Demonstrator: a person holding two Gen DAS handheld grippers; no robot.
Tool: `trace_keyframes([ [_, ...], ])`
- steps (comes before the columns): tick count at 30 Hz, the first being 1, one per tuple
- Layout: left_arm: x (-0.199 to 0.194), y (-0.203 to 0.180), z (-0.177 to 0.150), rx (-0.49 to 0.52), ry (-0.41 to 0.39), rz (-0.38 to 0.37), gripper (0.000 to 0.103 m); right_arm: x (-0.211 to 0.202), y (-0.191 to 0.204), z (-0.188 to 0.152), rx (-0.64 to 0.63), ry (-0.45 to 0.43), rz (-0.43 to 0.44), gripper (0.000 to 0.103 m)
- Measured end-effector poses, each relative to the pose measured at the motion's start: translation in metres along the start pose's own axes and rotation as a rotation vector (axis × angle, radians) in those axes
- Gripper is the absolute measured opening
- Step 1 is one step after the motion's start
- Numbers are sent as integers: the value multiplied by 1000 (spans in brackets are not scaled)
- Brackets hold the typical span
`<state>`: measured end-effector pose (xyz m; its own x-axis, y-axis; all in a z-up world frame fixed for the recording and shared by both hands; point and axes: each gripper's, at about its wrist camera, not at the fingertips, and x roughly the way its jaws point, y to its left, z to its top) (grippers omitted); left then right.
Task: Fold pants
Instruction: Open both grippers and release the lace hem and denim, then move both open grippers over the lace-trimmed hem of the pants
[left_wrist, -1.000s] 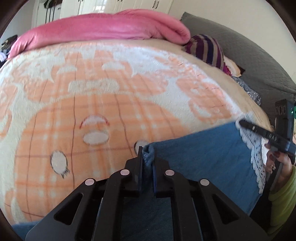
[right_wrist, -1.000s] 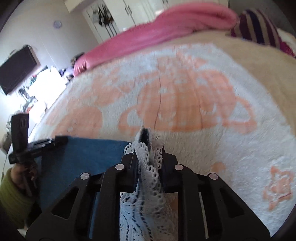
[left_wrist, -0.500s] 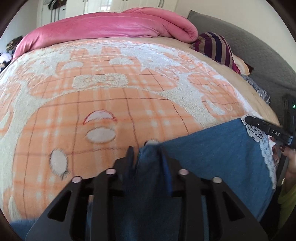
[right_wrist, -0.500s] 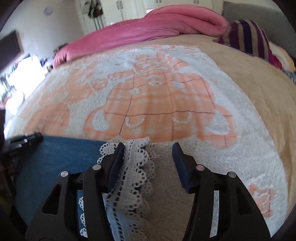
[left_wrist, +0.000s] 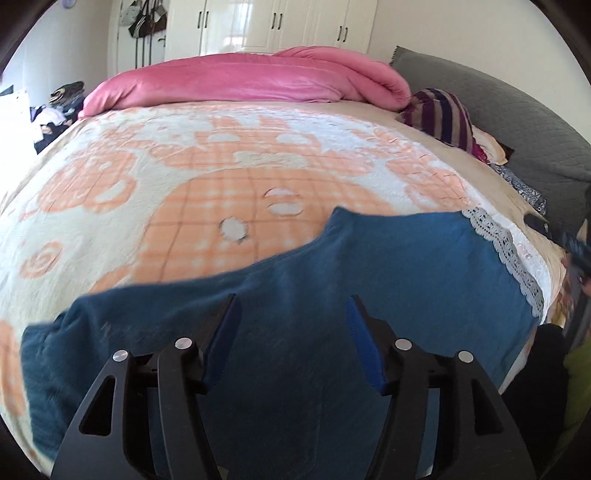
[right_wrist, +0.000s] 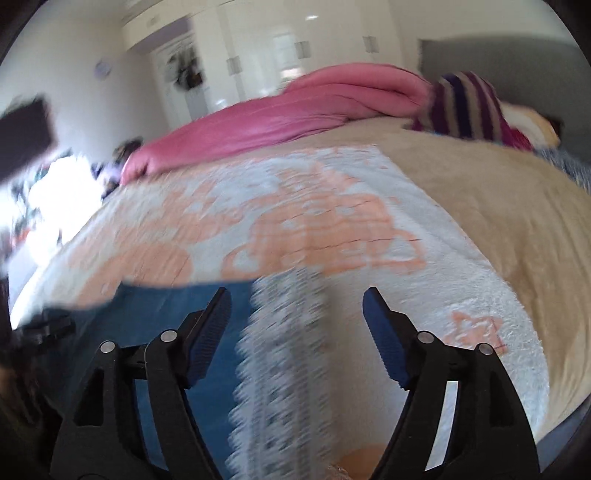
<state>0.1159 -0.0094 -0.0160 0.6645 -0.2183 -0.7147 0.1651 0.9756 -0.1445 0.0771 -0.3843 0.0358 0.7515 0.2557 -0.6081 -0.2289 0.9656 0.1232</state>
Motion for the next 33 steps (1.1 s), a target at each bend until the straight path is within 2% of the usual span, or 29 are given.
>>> trace_keyframes([
  [1, -2, 2, -2, 0, 3, 1, 69, 1, 17, -4, -48, 19, 4, 71],
  [3, -2, 2, -7, 23, 20, 14, 71, 7, 53, -15, -139, 78, 50, 71],
  [5, 5, 1, -13, 37, 64, 3, 80, 14, 79, -24, -196, 118, 92, 72],
  [7, 9, -1, -17, 64, 74, 26, 81, 25, 102, -34, -265, 180, 120, 80],
  [10, 13, 9, -21, 73, 84, 57, 81, 48, 109, -52, -316, 316, 45, 81],
  [11, 10, 19, -20, 44, 80, 52, 80, 48, 100, -52, -271, 322, 61, 81],
  [13, 4, 38, -19, -14, 71, 12, 65, 43, 75, -47, -163, 337, 58, 81],
  [17, 3, 44, -24, -14, 62, -12, 63, 34, 45, -45, -37, 328, 112, 77],
  [19, 5, 39, -25, 3, 57, 7, 63, 34, 48, -47, -49, 329, 100, 77],
  [22, 2, 37, -23, 1, 51, 5, 66, 34, 59, -48, -98, 334, 58, 78],
  [24, -5, 33, -22, -10, 43, -10, 75, 29, 59, -47, -92, 320, 54, 78],
  [26, -15, 26, -23, 9, 26, -13, 76, 17, 59, -47, -65, 285, 65, 84],
  [28, -28, 18, -23, 43, 2, -18, 76, 2, 57, -51, -43, 255, 72, 86],
  [29, -33, 15, -23, 51, -7, -19, 76, -1, 59, -53, -39, 250, 74, 87],
  [31, -41, 8, -22, 61, -21, -28, 83, -5, 65, -59, -43, 260, 79, 87],
  [33, -46, -2, -24, 83, -21, -47, 84, -7, 75, -65, -67, 268, 83, 88],
])
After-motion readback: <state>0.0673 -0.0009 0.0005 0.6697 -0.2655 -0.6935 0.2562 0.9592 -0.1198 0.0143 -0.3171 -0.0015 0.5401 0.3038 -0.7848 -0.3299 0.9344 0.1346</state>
